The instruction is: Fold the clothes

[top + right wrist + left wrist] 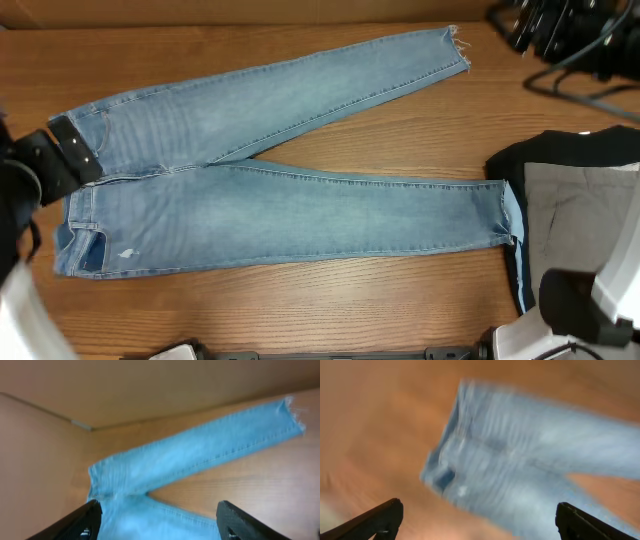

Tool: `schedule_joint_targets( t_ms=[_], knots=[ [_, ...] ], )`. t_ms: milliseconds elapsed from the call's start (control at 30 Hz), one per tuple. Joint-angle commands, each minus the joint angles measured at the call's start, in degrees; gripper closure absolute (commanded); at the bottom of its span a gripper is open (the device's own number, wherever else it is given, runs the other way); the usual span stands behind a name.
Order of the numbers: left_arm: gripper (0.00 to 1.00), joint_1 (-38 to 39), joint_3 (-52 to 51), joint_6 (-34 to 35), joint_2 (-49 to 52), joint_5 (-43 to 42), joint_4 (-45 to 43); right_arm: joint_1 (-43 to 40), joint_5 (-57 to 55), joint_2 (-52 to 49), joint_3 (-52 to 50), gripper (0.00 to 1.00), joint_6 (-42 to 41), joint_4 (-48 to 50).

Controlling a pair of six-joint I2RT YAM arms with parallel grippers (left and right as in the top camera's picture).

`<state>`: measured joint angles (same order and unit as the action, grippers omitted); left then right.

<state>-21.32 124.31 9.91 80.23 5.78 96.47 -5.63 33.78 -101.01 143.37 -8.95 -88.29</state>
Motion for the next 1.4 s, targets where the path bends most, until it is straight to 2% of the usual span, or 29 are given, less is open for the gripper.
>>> schedule_joint_targets(
  t_ms=[0, 133, 300, 400, 733, 900, 967, 1067, 1133, 1267, 1367],
  knots=[
    [0.0, -8.2, -10.1, -1.9, 1.9, -6.3, -0.4, 2.4, -5.7, 2.0, 0.5, 0.23, 0.4, -4.1],
    [0.0, -15.0, -22.9, -4.0, 5.7, -14.5, -6.5, 4.7, -7.7, 2.0, -0.3, 0.21, 0.4, -8.8],
    [0.07, -19.9, -35.5, -3.9, 12.0, -14.3, -14.8, 7.7, -8.6, 1.6, -4.3, 0.21, 0.0, -8.7],
    [0.08, -22.7, -41.2, -1.9, 15.6, -12.9, -19.9, 9.2, -8.9, 1.4, -6.5, 0.21, -0.2, -8.7],
    [0.24, -36.7, -51.6, 2.0, 21.6, -14.4, -32.8, 11.1, -9.1, 1.2, -12.5, 0.2, -0.7, -8.7],
    [0.28, -37.8, -57.1, 2.5, 21.7, -16.5, -43.2, 11.1, -12.7, 1.2, -12.5, 0.2, -1.4, -8.7],
    [0.34, -37.6, -59.2, 2.0, 21.8, -17.7, -46.5, 11.1, -14.1, 1.2, -12.5, 0.2, -1.7, -8.7],
    [0.45, -37.4, -61.4, 2.1, 21.8, -17.6, -49.6, 11.1, -14.3, 1.2, -12.5, 0.19, -1.7, -8.7],
    [0.47, -37.4, -62.4, 2.1, 21.8, -16.6, -52.0, 11.1, -14.3, 1.2, -12.5, 0.19, -1.7, -8.7],
    [0.57, -37.4, -63.2, 2.1, 21.8, -14.3, -54.8, 11.1, -14.3, 1.2, -12.5, 0.19, -1.7, -8.7],
    [0.59, -37.4, -63.2, 2.6, 21.8, -11.3, -55.0, 11.1, -14.4, 1.2, -12.5, 0.18, -1.7, -8.7]
  ],
)
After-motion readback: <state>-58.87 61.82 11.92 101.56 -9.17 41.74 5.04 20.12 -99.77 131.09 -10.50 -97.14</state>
